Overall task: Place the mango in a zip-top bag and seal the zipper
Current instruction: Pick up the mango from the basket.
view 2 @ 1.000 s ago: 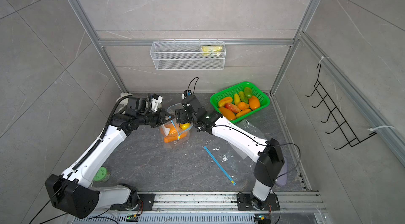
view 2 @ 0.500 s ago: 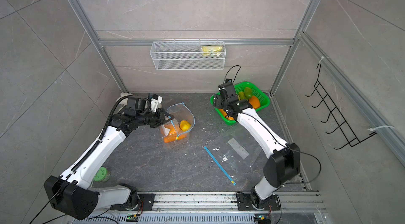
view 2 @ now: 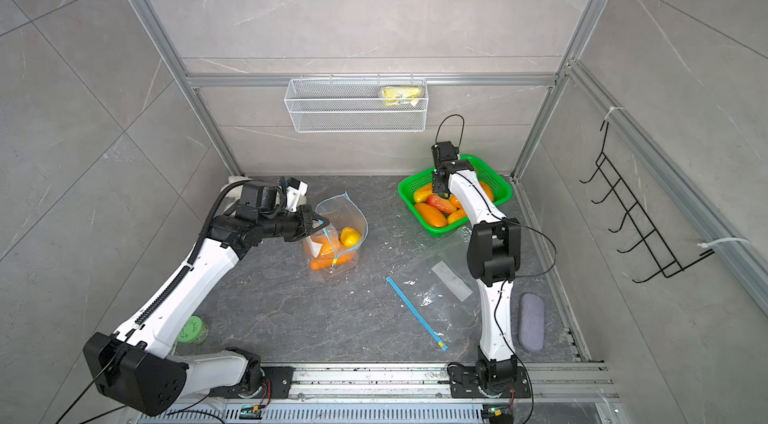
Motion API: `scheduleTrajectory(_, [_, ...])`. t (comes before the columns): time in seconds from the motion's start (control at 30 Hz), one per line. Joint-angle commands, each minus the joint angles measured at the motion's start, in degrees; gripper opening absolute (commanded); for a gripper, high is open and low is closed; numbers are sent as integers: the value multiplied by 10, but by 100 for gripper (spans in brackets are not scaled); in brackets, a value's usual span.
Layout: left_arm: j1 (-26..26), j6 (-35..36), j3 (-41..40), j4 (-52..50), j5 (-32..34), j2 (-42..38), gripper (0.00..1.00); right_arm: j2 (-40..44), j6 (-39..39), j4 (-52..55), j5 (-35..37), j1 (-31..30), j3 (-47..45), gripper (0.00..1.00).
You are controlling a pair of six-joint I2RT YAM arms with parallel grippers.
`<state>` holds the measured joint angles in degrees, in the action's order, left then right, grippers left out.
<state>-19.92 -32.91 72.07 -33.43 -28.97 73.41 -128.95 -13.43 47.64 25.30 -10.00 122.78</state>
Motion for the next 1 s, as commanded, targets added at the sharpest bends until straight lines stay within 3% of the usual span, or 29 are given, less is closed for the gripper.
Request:
scheduleTrajectory(0.0, [3,16,7,-3,2,-13,1,-67,9,81,-29,13,77,86])
scheduleTrajectory(0.2, [2,15,7,-2,4,-9,1,-144,-10,153,-42,25,183,86])
scheduleTrajectory(0.63, [3,15,14,-5,2,-3,0,-118,-31,103,-52,34,92,77])
scheduleTrajectory(0.73, [4,17,15,-10,6,-7,0,-113,-28,103,-43,35,88,64])
scheduleTrajectory(0.83, [5,22,20,-15,9,-10,0,-78,-22,89,-44,36,56,43])
scheduleTrajectory(0.97, [6,18,30,-17,6,-5,0,21,-12,43,-62,30,-28,34])
